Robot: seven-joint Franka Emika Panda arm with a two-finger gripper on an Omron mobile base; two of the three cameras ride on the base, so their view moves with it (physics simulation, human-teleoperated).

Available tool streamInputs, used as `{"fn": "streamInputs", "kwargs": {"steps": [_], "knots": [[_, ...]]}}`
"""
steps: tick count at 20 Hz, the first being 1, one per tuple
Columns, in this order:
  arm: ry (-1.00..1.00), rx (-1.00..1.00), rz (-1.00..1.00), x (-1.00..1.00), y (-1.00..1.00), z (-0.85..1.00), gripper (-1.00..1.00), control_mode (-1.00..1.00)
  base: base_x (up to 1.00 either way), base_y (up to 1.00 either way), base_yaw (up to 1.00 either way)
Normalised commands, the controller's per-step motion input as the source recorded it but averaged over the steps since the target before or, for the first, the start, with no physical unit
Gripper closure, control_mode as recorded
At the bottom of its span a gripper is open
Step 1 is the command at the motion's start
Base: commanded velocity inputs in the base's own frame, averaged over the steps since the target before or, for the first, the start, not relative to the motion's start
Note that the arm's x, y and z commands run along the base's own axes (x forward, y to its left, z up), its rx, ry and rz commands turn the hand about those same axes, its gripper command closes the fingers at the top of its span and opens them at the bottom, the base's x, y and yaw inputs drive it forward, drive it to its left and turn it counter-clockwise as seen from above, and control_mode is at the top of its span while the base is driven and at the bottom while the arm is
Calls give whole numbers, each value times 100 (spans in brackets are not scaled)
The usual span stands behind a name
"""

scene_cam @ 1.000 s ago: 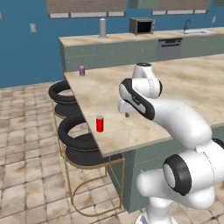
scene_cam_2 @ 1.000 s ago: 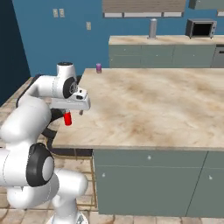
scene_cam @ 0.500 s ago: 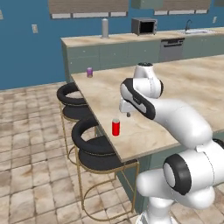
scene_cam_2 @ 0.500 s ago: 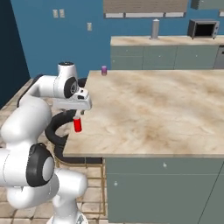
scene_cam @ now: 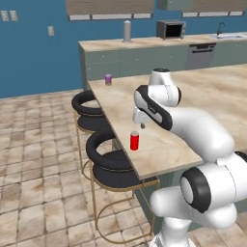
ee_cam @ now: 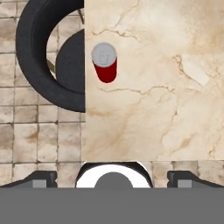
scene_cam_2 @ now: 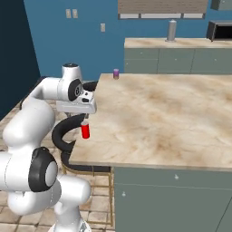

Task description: Four empty soda cans are scattered around the kitchen. Gather all the cans and cluster them next to the stove for recycling.

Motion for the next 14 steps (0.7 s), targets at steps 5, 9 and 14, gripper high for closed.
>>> {"fn": "streamInputs", "kwargs": {"steps": [5, 9, 14], "knots": [[0, 0, 0, 0, 0, 0, -100, 100, 25, 0, 5], [0, 0, 0, 6, 0, -5, -100, -100, 17, 0, 0], [0, 0, 0, 50, 2, -51, -100, -100, 0, 0, 0]]}}
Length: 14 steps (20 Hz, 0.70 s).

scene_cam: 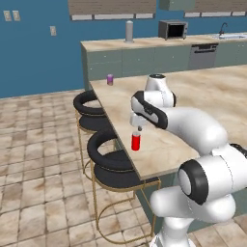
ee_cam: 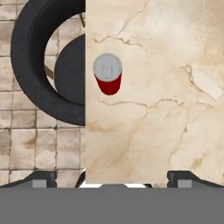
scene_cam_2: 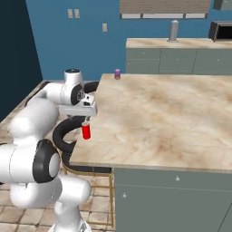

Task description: Four empty soda cans are scattered around the kitchen. Gather all the cans and cluster them next to the stove for recycling.

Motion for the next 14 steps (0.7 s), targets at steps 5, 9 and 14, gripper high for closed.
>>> {"fn": "streamInputs", "kwargs": {"steps": [5, 9, 14], "knots": [[3, 0, 0, 48, 21, -51, -100, -100, 0, 0, 0], [6, 0, 0, 35, 25, -35, -100, -100, 0, 0, 0], [0, 0, 0, 21, 2, -21, -100, -100, 0, 0, 0]]}}
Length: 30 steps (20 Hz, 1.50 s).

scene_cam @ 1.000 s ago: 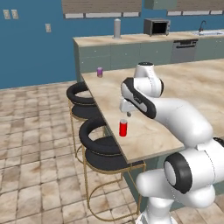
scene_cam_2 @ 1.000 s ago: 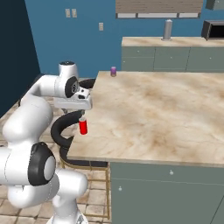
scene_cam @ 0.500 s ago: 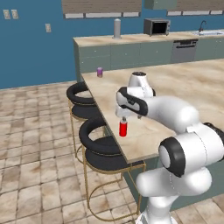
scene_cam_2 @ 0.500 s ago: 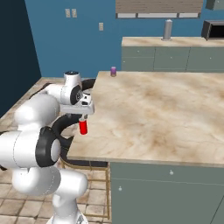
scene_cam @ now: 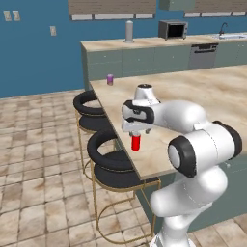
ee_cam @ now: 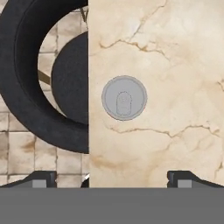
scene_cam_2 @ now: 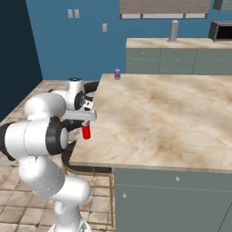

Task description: Four empty soda cans are scattered around the kitchen. Gather all the cans and cluster them next to the stove for recycling.

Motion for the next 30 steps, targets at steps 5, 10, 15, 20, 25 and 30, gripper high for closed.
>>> {"fn": "streamInputs", "kwargs": {"steps": [5, 10, 15, 20, 25, 30], "knots": [[0, 0, 0, 29, 0, -32, -100, -100, 0, 0, 0], [0, 0, 0, 42, 0, -28, -100, -100, 0, 0, 0], [0, 0, 0, 52, 0, -22, -100, -100, 0, 0, 0], [-1, 0, 0, 23, 0, -23, -100, -100, 0, 0, 0], [-4, 0, 0, -32, 0, -17, -100, -100, 0, 0, 0], [-3, 0, 0, -15, 0, -10, -100, -100, 0, 0, 0]]}}
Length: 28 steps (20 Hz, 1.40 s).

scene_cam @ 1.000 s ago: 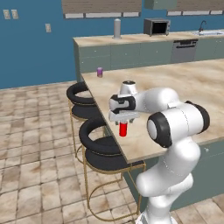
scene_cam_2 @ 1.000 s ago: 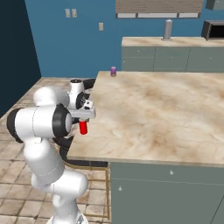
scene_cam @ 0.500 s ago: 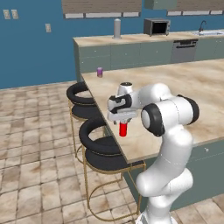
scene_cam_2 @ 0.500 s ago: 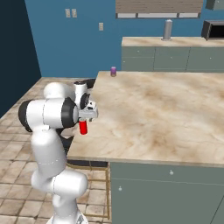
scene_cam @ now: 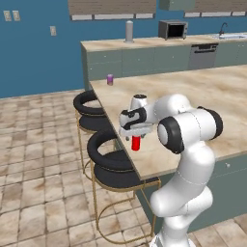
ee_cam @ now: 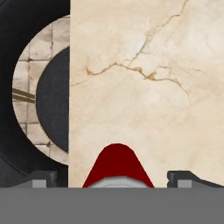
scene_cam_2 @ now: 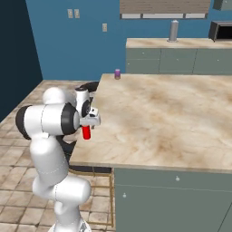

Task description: Four empty soda cans are scattered around the kitchen. Gather all the cans and cluster them next to the stove for recycling.

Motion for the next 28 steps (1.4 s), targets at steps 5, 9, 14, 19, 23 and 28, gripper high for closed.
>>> {"fn": "streamInputs", "kwargs": {"steps": [5, 9, 14, 19, 23, 28], "knots": [[0, 0, 0, 3, -1, -9, 100, -100, 0, 0, 0], [5, 0, 0, 0, -5, 0, 100, -100, 0, 0, 0], [-3, 0, 0, -17, -4, 87, 100, -100, 0, 0, 0], [-5, 0, 0, -14, 0, 100, 100, -100, 0, 0, 0], [0, 0, -1, -19, -1, 100, 100, -100, 0, 0, 0], [2, 0, -1, -51, -9, 68, 100, -100, 0, 0, 0]]}}
